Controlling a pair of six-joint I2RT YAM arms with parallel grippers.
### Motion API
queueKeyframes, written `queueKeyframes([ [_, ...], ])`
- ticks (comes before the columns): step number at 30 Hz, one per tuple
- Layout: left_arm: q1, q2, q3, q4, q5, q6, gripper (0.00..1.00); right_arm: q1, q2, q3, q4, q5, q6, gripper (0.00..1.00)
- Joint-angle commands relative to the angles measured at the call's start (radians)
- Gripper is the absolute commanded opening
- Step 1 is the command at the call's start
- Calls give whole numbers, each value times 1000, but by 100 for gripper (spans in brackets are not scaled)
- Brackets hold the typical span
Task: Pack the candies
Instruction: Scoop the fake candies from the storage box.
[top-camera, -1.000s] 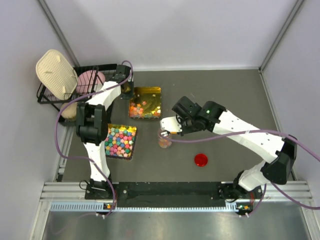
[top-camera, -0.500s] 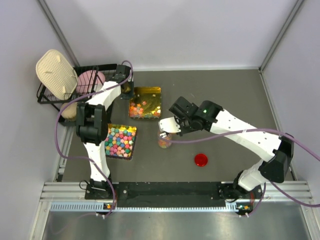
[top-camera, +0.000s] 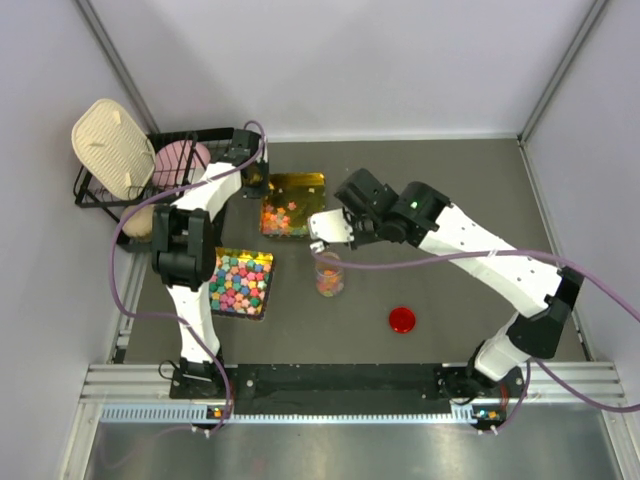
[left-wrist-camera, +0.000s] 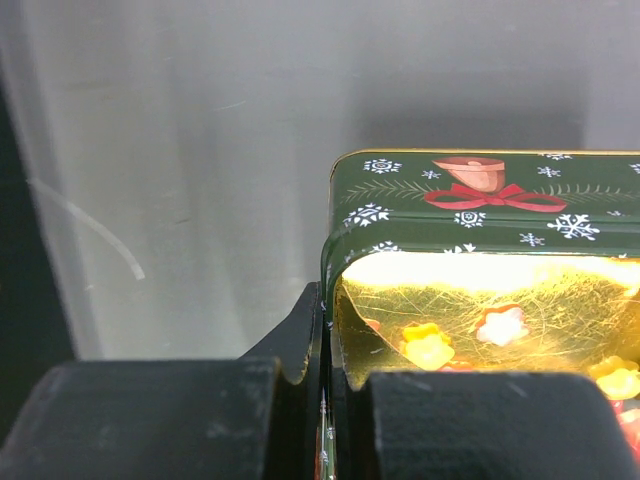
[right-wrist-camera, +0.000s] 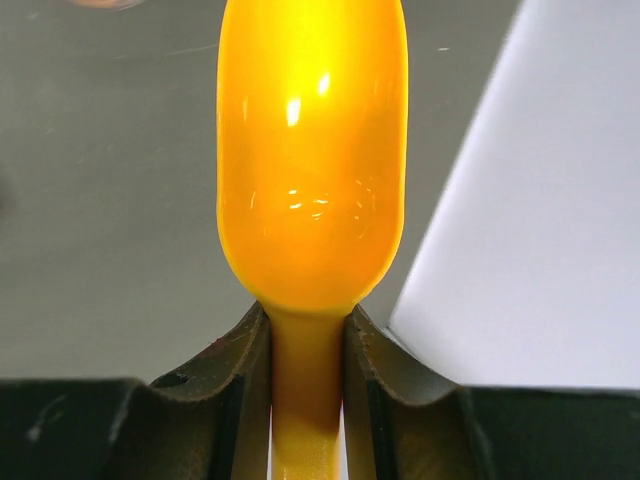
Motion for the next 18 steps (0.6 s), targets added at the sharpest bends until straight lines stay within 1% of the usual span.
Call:
queueKeyframes([
  [1,15,-73,2,81,180,-43,0,-55,28,122,72,43,3,0],
  [2,22,-74,-1,89,226,-44,0,-60,38,134,79,43,4,0],
  [3,27,-71,-5,97,342,-58,0,-64,48,157,90,49,7,0],
  [5,44,-65,-15,124,449,-82,0,-72,70,196,101,56,15,0],
  [6,48,-49,-16,135,546,-98,0,-74,73,207,104,52,26,0],
  [7,53,-36,-12,135,590,-104,0,-75,74,216,110,49,29,0],
  [9,59,-1,-4,126,615,-113,0,-77,77,222,118,44,37,0],
  [13,59,50,47,40,476,-96,0,-77,71,202,124,40,38,0],
  [14,61,57,53,25,471,-95,0,-75,71,194,124,40,37,0],
  [15,64,65,51,28,490,-96,0,-75,73,193,124,38,35,0],
  [18,73,77,33,70,647,-134,0,-75,79,202,129,38,32,0],
])
